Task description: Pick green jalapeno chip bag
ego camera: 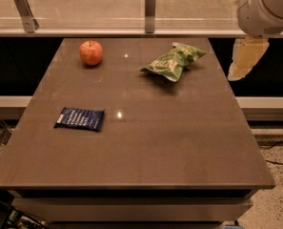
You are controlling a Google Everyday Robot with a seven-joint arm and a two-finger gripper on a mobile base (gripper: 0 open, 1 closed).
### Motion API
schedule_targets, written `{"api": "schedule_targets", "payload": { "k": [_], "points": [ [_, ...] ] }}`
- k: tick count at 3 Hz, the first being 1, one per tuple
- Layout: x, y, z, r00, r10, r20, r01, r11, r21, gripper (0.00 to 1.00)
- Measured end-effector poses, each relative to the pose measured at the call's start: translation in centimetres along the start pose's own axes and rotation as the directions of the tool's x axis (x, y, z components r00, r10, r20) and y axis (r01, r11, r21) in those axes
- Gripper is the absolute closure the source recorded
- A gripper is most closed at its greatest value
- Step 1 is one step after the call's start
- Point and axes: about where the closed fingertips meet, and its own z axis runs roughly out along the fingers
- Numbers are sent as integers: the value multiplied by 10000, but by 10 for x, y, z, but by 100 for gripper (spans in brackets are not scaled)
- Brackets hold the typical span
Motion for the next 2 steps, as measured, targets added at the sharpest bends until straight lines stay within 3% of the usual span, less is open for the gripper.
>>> {"api": "schedule_targets", "payload": {
  "k": [1,2],
  "points": [
    [4,-18,18,9992,-187,350,194,9996,-195,0],
    [7,-19,19,9996,-200,208,205,9995,-238,0]
  ]
}}
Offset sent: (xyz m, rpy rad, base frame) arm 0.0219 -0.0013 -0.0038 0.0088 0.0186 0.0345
